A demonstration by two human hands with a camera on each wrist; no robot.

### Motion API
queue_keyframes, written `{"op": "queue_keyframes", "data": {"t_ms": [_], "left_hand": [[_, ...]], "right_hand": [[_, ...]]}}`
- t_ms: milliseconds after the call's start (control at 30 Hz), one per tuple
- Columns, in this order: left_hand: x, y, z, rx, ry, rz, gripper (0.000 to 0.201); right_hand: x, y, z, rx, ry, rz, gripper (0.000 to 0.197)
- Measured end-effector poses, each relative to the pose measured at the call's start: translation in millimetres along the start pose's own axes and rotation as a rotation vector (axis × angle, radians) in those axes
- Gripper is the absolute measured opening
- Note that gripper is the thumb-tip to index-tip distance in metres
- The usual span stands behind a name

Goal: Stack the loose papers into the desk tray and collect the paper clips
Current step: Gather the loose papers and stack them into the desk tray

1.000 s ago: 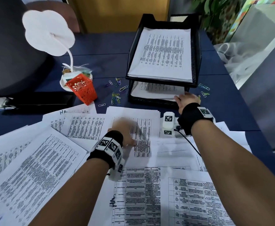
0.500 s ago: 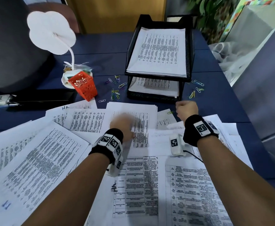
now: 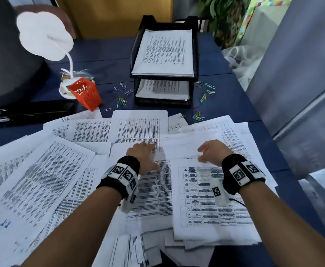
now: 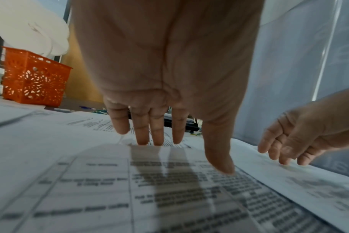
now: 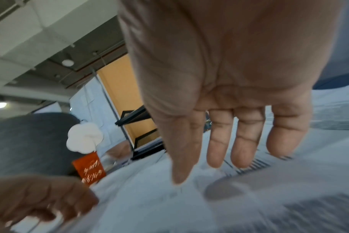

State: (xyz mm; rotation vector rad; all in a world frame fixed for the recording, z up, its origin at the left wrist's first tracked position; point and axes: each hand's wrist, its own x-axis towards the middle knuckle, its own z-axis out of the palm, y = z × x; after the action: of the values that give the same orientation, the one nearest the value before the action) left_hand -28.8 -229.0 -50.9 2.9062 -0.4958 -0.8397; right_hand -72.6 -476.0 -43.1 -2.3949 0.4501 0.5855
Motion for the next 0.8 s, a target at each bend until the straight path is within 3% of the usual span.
{"op": "queue_keyframes", "data": {"t_ms": [67, 200, 300, 400, 467, 600, 667, 800], "left_hand": [[-3, 4, 4, 0.066, 0.012, -0.001, 0.073], [-5, 11, 7, 0.102, 0.013, -0.033, 0.077], [-8, 16, 4, 0.082, 0.017, -0.033, 0.071], [-10, 15, 4, -0.039, 0.015, -0.02, 0.046], [-11, 11, 5, -0.198, -0.005, -0.024, 0.031], [-14, -6, 1, -0.404, 0.046, 0.0, 0.022], [-15, -13, -2, -0.439, 0.083, 0.02, 0.011], [-16, -22, -8, -0.476, 0.1, 0.07, 0.008]], "right_hand": [[-11, 4, 8, -0.09, -0.054, -0.018, 0.051], [-18, 7, 28, -0.328, -0.006, -0.02, 0.072], [-18, 7, 34, -0.421, 0.013, -0.026, 0.071], [-17, 8, 34, -0.467, 0.023, -0.025, 0.062], [-17, 9, 33, -0.442, 0.057, -0.041, 0.062], [-13, 15, 30, -0.214, 0.24, -0.047, 0.073], [-11, 19, 25, -0.169, 0.314, 0.006, 0.082], [-5, 25, 8, -0.149, 0.382, 0.138, 0.105]]}}
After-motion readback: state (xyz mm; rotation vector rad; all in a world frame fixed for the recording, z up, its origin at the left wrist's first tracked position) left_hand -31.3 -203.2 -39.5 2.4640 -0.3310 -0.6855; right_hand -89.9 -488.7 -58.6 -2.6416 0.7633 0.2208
